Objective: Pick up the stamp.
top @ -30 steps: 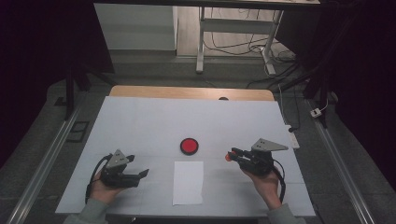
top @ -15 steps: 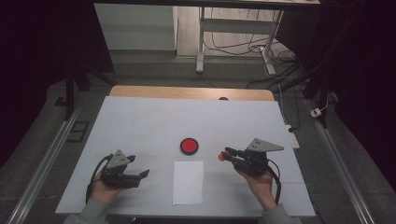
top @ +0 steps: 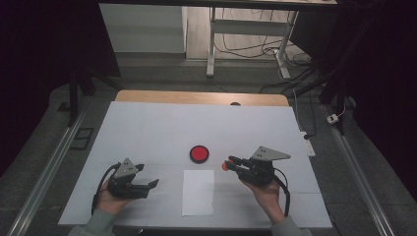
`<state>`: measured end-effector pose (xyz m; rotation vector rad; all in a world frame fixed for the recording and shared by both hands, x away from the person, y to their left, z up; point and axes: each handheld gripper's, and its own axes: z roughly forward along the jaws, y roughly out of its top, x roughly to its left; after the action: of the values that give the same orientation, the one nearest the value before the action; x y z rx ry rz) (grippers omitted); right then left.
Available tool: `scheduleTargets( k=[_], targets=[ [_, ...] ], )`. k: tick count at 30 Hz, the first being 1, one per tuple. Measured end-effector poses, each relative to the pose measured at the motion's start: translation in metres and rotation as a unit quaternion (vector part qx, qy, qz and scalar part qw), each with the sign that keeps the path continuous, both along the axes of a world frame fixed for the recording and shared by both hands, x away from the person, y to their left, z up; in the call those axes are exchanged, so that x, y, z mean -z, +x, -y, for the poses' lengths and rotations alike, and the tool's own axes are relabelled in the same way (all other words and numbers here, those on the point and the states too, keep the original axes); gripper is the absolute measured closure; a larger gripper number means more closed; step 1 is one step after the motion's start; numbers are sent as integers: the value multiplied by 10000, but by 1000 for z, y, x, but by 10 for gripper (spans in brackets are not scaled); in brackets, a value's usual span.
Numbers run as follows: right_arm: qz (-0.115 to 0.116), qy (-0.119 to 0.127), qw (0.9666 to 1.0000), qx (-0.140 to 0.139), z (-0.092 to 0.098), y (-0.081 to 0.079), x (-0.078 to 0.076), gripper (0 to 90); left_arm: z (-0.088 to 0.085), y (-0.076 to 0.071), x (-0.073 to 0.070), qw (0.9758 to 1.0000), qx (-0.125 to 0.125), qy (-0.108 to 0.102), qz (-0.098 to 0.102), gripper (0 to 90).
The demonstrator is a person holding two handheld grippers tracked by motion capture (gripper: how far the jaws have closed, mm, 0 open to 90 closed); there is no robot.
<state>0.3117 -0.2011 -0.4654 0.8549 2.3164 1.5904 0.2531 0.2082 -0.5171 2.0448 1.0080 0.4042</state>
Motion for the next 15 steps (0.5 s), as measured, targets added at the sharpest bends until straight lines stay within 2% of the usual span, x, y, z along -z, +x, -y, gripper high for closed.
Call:
scheduleTargets(
  k=[15],
  targets=[
    [-48, -38, 9996, -269, -25, -5, 7, 719, 2, -1, 0, 10000, 53, 40, 15, 207]
  ],
)
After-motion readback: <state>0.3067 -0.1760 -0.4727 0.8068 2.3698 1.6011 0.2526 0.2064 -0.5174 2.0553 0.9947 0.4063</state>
